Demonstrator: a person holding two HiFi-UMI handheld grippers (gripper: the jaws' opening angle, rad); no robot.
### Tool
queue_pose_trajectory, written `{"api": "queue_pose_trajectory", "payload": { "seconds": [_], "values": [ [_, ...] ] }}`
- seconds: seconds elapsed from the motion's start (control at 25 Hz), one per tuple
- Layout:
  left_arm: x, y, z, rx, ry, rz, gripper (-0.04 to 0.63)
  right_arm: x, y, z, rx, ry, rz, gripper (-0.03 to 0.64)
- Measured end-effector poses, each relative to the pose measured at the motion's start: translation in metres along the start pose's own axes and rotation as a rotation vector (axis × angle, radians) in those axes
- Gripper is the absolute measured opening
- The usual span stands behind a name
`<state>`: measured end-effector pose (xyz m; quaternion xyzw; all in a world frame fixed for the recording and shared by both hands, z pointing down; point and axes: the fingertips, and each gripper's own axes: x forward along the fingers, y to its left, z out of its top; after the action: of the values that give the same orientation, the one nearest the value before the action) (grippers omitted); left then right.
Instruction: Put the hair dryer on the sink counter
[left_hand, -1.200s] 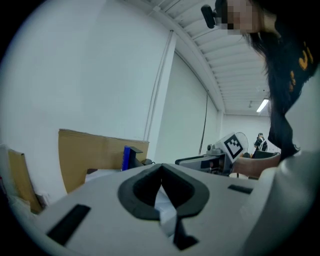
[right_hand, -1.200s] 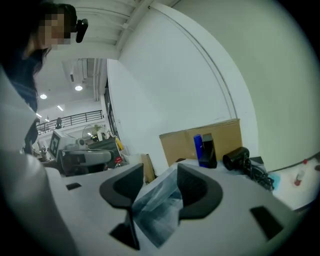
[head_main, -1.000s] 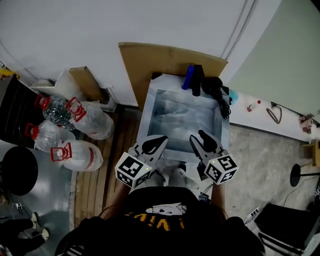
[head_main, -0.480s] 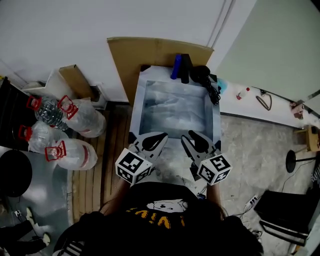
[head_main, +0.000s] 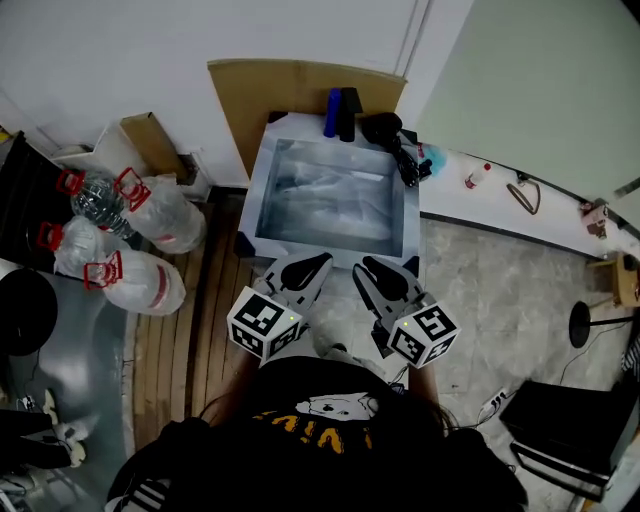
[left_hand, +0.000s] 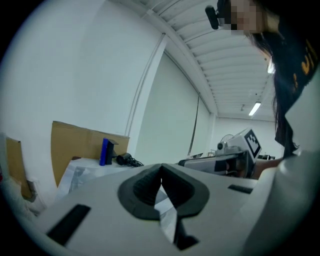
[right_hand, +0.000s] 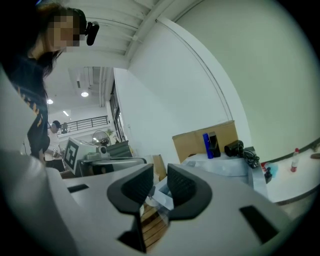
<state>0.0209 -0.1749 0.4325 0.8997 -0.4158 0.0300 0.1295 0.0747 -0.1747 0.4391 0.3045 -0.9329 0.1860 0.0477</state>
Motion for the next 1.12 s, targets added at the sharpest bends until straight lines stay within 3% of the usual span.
{"api": "queue_pose_trajectory", "payload": {
  "seconds": [0.52, 1.12],
  "values": [
    [-0.037, -0.074, -0.018, 0.003, -0.031, 0.153, 0.006, -0.063, 0.031, -0.026, 0.009, 0.007, 0.148, 0.015],
    [-0.057, -0.106, -0.023, 0.017, -0.036, 0.207, 0.006, -0.089, 0.053, -0.039, -0.015, 0.026, 0.231, 0.008]
  ]
}}
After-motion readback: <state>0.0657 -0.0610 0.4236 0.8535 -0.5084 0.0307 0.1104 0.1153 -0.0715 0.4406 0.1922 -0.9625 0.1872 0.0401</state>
